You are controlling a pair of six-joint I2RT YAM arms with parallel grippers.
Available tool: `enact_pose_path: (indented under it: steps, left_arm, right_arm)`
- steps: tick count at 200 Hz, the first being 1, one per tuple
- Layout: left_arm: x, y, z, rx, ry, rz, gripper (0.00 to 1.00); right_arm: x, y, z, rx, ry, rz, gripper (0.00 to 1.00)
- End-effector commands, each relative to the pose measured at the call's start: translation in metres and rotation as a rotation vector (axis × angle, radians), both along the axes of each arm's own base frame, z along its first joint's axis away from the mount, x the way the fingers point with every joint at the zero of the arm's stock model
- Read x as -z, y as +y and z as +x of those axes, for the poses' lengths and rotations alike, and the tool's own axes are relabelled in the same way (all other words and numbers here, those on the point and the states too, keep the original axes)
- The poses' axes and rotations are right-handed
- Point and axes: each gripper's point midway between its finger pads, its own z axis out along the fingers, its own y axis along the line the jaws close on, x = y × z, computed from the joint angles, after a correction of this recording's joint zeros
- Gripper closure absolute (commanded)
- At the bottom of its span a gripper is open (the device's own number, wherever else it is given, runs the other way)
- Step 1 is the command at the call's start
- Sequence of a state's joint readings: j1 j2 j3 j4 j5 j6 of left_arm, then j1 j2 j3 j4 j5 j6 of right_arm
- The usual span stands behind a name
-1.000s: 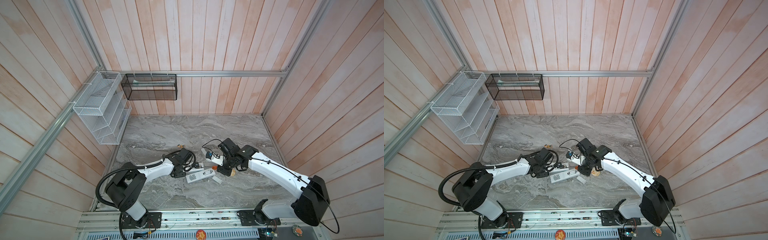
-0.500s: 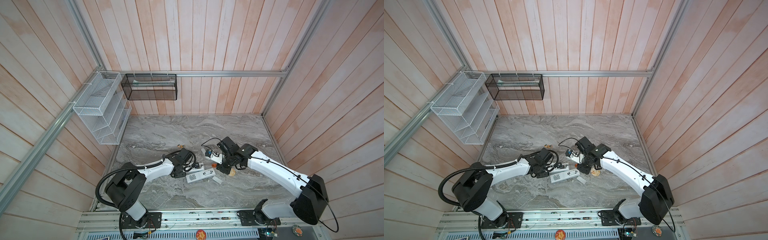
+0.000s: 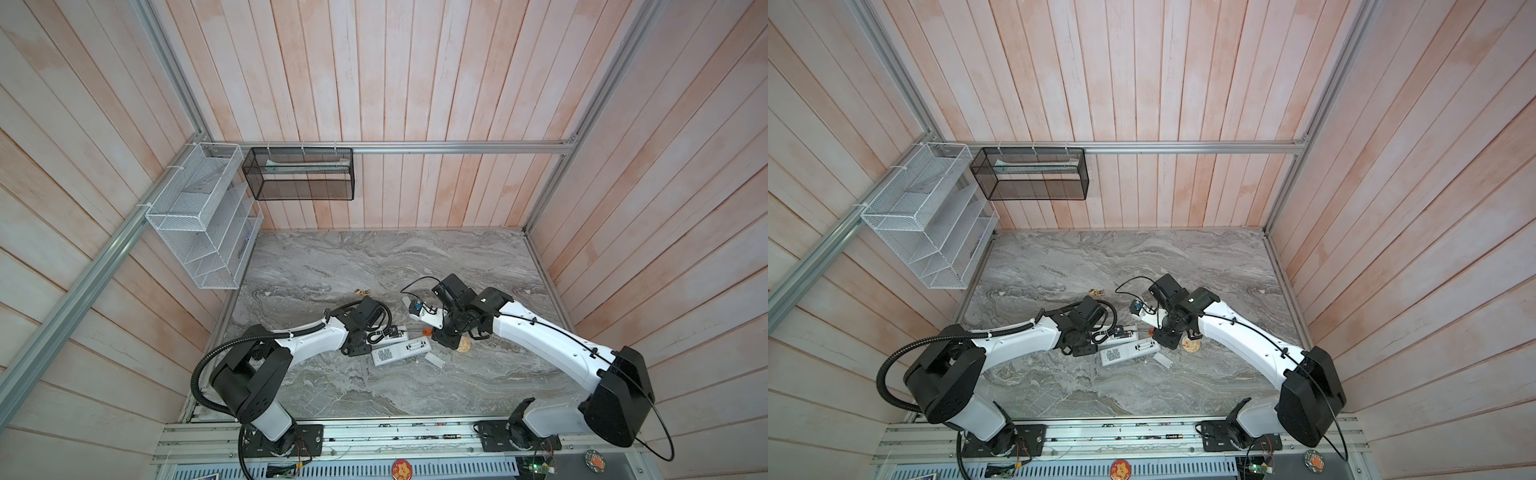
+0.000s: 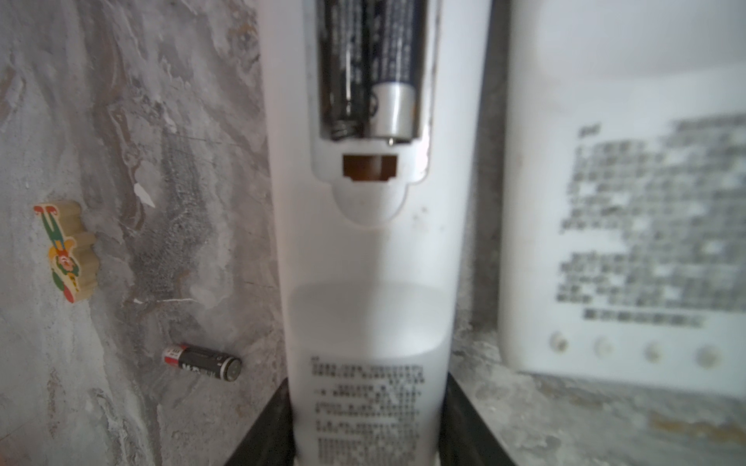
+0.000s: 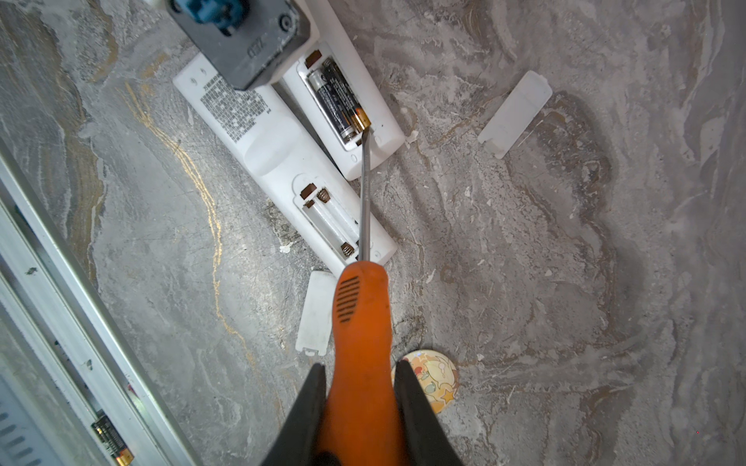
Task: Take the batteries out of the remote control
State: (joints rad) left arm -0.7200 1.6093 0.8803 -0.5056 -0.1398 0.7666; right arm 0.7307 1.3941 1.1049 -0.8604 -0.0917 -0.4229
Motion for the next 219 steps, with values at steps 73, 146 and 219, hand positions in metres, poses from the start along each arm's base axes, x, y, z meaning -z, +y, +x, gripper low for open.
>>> enact_pose_path:
  steps: [73, 146, 219]
  left_arm:
    - [-0.004, -0.005, -0.006, 0.041, 0.006, -0.022, 1.0]
    - [-0.002, -0.004, -0.004, 0.025, 0.007, -0.014, 1.0]
    - [-0.001, -0.004, -0.003, 0.024, 0.008, -0.014, 1.0]
  right_arm:
    - [-0.011, 0.024, -0.011, -0.055, 0.049, 0.125, 1.0]
    - [-0.051, 0.043, -0.021, -0.076, 0.036, 0.305, 1.0]
    - [-0.016, -0.005, -0.015, 0.042, 0.035, 0.01, 1.0]
